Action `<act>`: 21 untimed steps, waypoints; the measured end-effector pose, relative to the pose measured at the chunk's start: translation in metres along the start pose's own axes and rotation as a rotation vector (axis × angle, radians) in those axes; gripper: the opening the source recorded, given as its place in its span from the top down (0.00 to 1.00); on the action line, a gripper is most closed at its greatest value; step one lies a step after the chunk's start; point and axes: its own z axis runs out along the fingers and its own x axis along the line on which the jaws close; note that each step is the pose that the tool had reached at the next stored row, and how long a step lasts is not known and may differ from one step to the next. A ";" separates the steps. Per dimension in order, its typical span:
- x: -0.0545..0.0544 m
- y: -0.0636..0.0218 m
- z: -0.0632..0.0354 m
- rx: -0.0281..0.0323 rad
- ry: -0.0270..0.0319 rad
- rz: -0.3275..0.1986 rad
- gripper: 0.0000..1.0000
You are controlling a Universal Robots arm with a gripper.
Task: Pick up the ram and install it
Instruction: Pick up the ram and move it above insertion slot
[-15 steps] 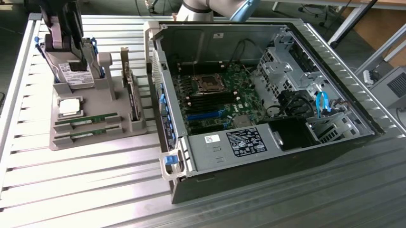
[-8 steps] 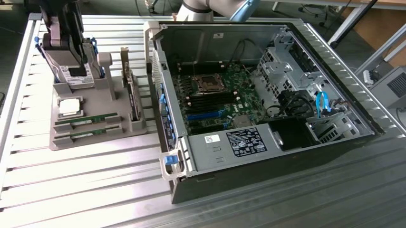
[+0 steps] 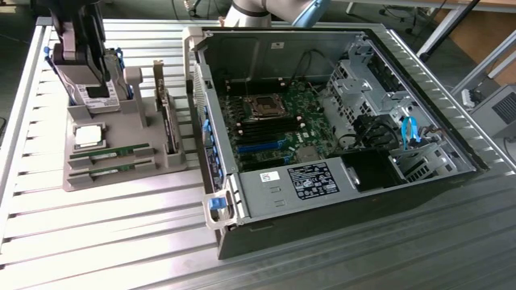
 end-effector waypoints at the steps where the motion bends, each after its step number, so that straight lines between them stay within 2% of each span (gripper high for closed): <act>1: 0.000 0.0000 0.0010 0.0000 0.0000 0.000 0.65; 21: 0.000 0.0000 0.0176 -0.0001 0.0003 0.000 0.65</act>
